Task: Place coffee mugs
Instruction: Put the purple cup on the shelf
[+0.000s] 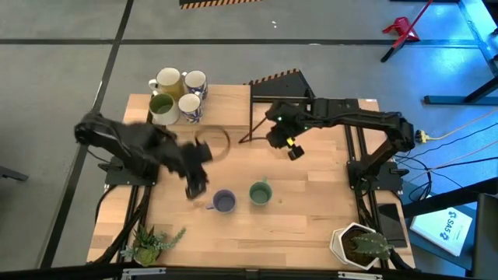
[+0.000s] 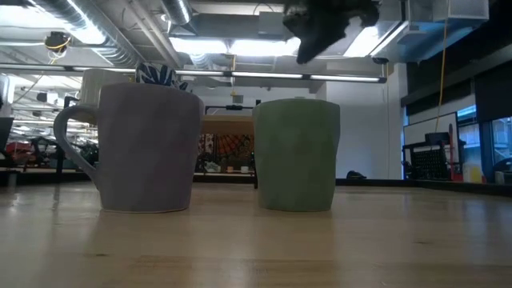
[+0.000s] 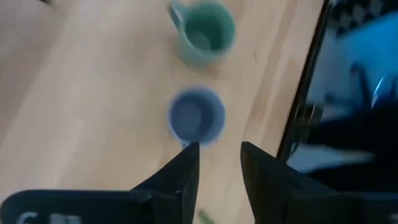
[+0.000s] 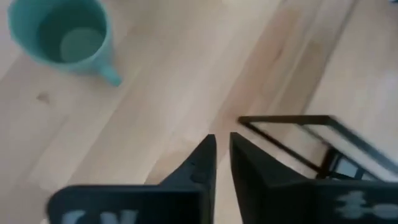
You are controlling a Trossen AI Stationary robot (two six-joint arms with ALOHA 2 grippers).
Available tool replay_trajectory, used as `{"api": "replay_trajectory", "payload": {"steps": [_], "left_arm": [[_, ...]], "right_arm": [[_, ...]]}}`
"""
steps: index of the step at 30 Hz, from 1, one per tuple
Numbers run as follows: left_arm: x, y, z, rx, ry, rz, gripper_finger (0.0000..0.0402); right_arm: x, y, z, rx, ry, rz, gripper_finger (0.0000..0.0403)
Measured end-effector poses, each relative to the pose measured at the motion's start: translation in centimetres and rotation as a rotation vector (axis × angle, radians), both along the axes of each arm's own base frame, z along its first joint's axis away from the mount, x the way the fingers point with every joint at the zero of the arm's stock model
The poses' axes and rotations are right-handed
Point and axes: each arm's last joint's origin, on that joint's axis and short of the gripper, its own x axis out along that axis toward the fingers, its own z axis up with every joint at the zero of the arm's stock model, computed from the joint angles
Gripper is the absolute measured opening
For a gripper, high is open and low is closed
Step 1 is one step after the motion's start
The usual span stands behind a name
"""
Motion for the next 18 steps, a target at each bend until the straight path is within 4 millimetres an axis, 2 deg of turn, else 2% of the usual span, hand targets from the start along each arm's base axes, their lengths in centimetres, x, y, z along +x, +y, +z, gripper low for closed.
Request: {"api": "replay_trajectory", "payload": {"steps": [4, 7, 10, 13, 16, 18], "left_arm": [[1.7, -3.7, -2.7, 0.074, 0.109, -0.113, 0.0136], [3.1, -5.3, -5.0, 0.130, 0.199, -0.140, 0.0153], [4.9, -6.0, -7.4, 0.170, 0.280, -0.122, 0.0166], [6.2, -5.9, -9.8, 0.182, 0.339, -0.033, 0.0172], [6.6, -5.8, -12.1, 0.166, 0.357, 0.049, 0.0173], [6.3, -5.9, -12.9, 0.129, 0.338, 0.102, 0.0173]], "right_arm": [[-0.1, 0.3, -1.5, -0.004, 0.056, -0.015, 0.0081], [-0.3, 0.2, -2.6, 0.013, 0.095, -0.044, 0.0115], [-0.4, 0.2, -2.9, 0.008, 0.107, -0.052, 0.0143], [-0.4, 0.1, -2.9, -0.007, 0.107, -0.062, 0.0159], [-0.5, 0.1, -3.0, -0.015, 0.118, -0.076, 0.0162], [-0.7, 0.1, -2.8, -0.027, 0.125, -0.082, 0.0163]]}}
